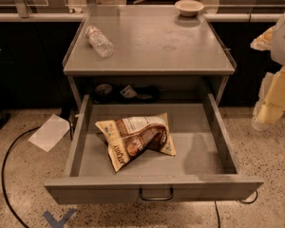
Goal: Pick brown chip bag from top drawer and place on counter
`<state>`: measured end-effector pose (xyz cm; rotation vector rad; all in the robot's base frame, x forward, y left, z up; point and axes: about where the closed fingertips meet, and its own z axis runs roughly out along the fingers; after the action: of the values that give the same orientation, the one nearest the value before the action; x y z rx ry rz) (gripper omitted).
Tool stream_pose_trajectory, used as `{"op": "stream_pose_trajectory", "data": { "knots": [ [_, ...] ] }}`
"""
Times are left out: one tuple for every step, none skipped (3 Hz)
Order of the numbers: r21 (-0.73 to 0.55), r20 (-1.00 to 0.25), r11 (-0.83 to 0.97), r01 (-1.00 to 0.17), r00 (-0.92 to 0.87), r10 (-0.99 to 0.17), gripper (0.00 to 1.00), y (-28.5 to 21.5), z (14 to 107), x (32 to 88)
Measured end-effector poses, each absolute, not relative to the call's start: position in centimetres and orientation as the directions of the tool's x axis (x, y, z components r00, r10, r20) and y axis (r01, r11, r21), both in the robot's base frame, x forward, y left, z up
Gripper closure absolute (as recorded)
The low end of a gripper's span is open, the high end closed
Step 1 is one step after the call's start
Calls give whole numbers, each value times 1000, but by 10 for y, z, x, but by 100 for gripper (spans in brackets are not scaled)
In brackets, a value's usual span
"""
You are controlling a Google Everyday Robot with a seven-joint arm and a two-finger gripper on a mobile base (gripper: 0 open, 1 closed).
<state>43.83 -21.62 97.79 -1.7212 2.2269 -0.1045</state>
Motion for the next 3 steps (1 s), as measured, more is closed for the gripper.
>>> {"op": "stream_pose_trajectory", "data": {
  "knots": [
    [-263,-202,265,-928,-216,-955,0,-215,975,440],
    [-265,-212,220,-939,-166,-963,0,-210,947,451],
    [-281,-253,164,-946,-92,-963,0,-202,912,474]
  ]
}}
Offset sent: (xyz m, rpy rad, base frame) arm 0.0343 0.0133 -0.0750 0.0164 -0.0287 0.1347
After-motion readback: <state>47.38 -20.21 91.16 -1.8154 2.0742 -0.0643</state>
